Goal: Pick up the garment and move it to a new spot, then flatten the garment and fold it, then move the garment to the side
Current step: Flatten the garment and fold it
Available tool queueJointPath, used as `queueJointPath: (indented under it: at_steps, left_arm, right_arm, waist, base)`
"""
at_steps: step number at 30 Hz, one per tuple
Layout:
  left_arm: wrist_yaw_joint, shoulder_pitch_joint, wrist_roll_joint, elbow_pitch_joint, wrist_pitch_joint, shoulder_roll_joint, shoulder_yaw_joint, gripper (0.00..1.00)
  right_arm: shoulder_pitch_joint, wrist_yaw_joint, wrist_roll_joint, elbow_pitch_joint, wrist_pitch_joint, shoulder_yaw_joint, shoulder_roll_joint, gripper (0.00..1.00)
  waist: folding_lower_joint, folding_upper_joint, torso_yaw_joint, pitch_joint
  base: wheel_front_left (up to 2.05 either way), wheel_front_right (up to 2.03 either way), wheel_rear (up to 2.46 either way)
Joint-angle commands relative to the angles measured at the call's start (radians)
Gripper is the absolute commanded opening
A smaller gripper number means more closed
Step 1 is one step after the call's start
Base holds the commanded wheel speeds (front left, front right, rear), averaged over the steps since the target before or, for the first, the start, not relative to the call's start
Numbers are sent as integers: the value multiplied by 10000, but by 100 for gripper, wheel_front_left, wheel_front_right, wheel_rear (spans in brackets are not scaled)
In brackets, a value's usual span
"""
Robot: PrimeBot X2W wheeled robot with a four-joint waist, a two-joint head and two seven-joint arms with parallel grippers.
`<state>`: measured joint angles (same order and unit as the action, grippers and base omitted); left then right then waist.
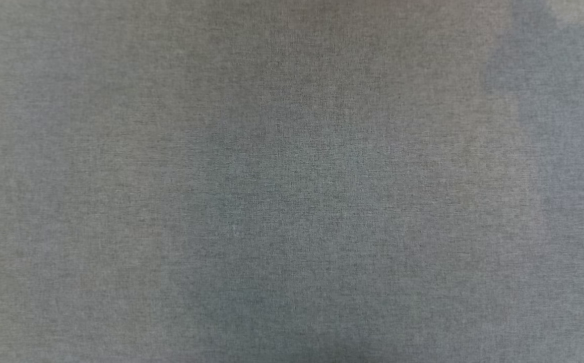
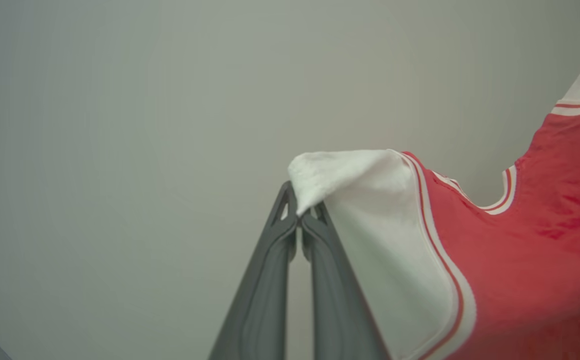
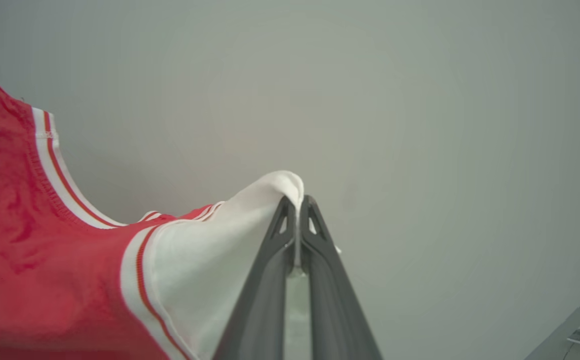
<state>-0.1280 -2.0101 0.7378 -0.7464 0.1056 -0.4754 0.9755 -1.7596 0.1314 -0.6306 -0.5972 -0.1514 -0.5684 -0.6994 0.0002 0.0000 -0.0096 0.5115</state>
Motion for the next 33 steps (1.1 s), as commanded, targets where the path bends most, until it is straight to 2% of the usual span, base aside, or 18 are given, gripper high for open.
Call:
queueJointPath:
  at_steps: [1,8,13,16,27,33]
  left_arm:
    - [-23,-10,117,-98,129,-97,-3,0]
    - [-25,1074,493,-205,455,-292,265,0]
    - [-25,2247,892,-197,812,-459,415,0]
    - [59,3072,1083,-283,1092,-338,427,0]
    - [237,7157,1697,-106,1551,-374,207,0]
    - [382,9949,1824,656,1559,-475,-327,0]
  right_arm:
    - [-216,-7,-79,-218,162,-193,124,0]
    - [172,-7,-678,-1061,848,-1216,469,0]
    - [1140,-7,-1252,-1405,1358,-1984,754,0]
    - [1868,-7,-1632,-1463,1652,-2385,892,0]
    - [5272,-7,-2834,-979,2811,-3732,779,0]
    - [7334,-7,-3301,-443,3047,-4367,337,0]
  waist:
    - [-2,0,-90,388]
    - [-2,0,-127,728]
    - [-2,0,-130,598]
    - [-2,0,-92,366]
    - [-2,0,72,-1342]
    - [-2,0,205,-2385]
  base:
    - [0,0,0]
    - [0,0,0]
    - [0,0,0]
    - [0,0,0]
    - [0,0,0]
    - [0,0,0]
